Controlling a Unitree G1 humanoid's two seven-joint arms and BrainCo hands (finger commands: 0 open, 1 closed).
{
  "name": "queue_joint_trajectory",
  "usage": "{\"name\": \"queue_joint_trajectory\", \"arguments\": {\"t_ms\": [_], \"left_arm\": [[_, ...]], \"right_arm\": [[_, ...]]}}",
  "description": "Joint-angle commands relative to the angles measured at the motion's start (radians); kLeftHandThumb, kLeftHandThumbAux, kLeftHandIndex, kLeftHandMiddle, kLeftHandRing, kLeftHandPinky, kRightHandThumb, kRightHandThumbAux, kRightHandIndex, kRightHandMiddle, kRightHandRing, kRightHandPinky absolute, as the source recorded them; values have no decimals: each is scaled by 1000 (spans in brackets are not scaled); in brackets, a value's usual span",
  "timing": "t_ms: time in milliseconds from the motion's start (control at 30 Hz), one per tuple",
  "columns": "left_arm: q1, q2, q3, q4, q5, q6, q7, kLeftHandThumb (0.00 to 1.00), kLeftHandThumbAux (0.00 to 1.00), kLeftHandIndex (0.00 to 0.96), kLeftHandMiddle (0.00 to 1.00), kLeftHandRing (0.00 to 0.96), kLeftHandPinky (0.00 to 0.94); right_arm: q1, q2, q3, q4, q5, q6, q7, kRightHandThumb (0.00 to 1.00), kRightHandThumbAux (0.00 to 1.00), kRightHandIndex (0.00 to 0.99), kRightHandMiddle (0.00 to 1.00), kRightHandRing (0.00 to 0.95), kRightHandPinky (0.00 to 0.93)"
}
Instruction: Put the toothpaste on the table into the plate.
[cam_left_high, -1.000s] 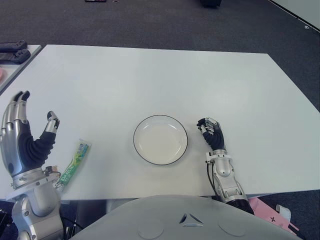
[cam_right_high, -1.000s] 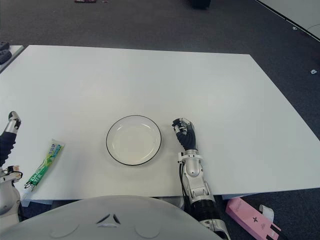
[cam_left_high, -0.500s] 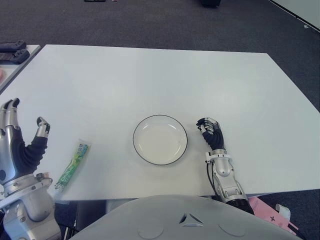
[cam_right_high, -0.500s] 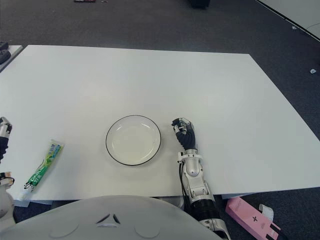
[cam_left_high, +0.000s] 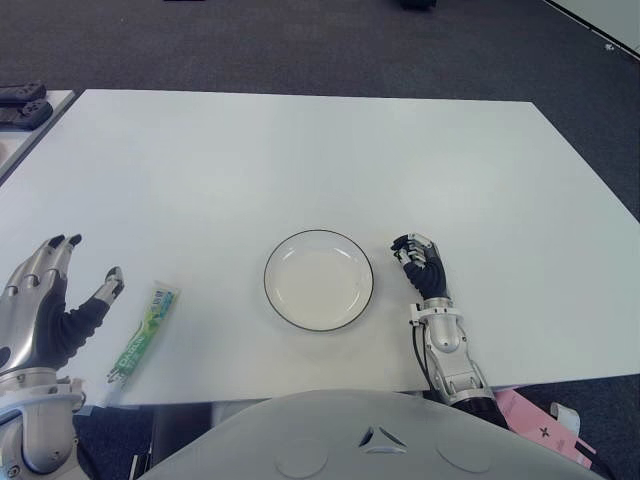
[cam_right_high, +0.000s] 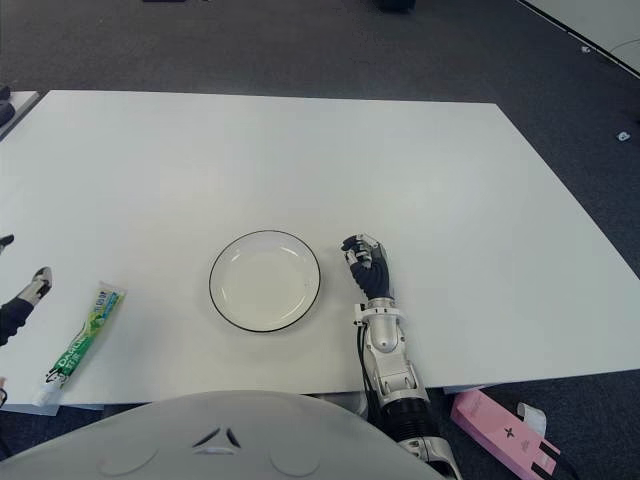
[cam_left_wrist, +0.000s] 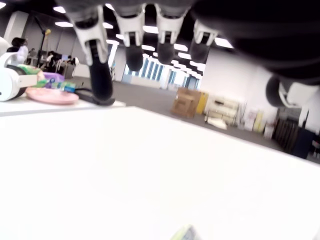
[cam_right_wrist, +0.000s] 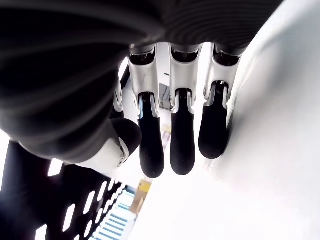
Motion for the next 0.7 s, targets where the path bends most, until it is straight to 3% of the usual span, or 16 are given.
{"name": "queue_joint_trajectory", "arguments": {"t_ms": [33, 200, 433, 700], "left_arm": [[73, 176, -7, 209, 7, -160, 24, 271, 206, 10, 162, 164, 182], [77, 199, 0, 285, -10, -270, 27, 215, 213, 45, 173, 148, 150], [88, 207, 6, 360, -10, -359, 12, 188, 225, 75, 167, 124, 121], [99, 236, -14, 366, -8, -334, -78, 187, 250, 71, 146, 90, 92]], "right_arm": [[32, -4, 1, 48, -5, 43, 13, 698, 734, 428, 504, 496, 477], [36, -7, 1, 46, -2, 43, 19, 698, 735, 427, 494, 488, 463], [38, -6, -1, 52, 1, 25, 14, 699, 735, 427, 491, 491, 482], [42, -10, -3, 52, 11, 16, 26, 702, 734, 428, 502, 499, 483]]}}
